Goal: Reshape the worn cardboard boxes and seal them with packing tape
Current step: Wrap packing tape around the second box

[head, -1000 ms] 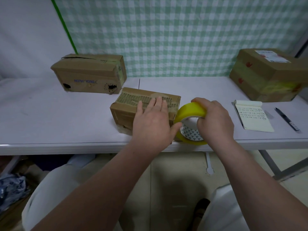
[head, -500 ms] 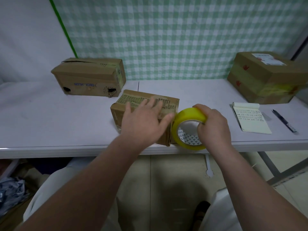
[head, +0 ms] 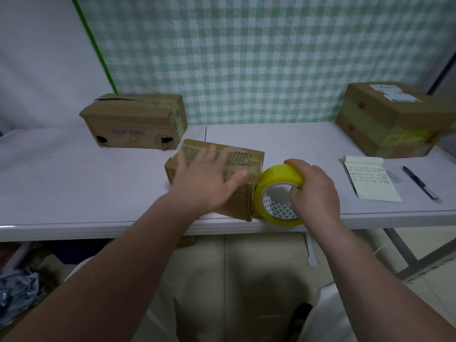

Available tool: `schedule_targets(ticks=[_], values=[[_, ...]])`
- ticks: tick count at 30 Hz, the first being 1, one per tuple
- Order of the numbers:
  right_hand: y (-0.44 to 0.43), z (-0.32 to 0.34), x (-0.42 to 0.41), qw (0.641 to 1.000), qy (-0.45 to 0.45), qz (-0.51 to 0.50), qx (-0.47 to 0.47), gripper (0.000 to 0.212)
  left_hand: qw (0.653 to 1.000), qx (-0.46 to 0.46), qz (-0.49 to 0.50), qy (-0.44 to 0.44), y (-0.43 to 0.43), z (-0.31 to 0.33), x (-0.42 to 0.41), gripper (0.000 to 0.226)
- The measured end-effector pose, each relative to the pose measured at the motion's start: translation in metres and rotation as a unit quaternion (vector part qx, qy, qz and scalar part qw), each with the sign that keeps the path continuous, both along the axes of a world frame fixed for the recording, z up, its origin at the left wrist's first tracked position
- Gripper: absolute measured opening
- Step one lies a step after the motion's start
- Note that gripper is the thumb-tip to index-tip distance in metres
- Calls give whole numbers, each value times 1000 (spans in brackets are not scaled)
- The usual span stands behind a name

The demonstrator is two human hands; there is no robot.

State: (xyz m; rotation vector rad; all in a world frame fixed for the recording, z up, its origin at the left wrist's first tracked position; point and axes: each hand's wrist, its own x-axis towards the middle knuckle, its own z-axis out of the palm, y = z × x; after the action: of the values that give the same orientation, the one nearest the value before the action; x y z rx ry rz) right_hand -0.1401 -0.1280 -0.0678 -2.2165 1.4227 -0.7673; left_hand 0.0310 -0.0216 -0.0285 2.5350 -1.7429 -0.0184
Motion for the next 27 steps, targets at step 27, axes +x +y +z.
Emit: schedule_targets(ticks=[27], values=[[-8, 144, 59, 961, -255, 36, -100, 45, 869, -214, -73, 441, -18, 58, 48, 93]])
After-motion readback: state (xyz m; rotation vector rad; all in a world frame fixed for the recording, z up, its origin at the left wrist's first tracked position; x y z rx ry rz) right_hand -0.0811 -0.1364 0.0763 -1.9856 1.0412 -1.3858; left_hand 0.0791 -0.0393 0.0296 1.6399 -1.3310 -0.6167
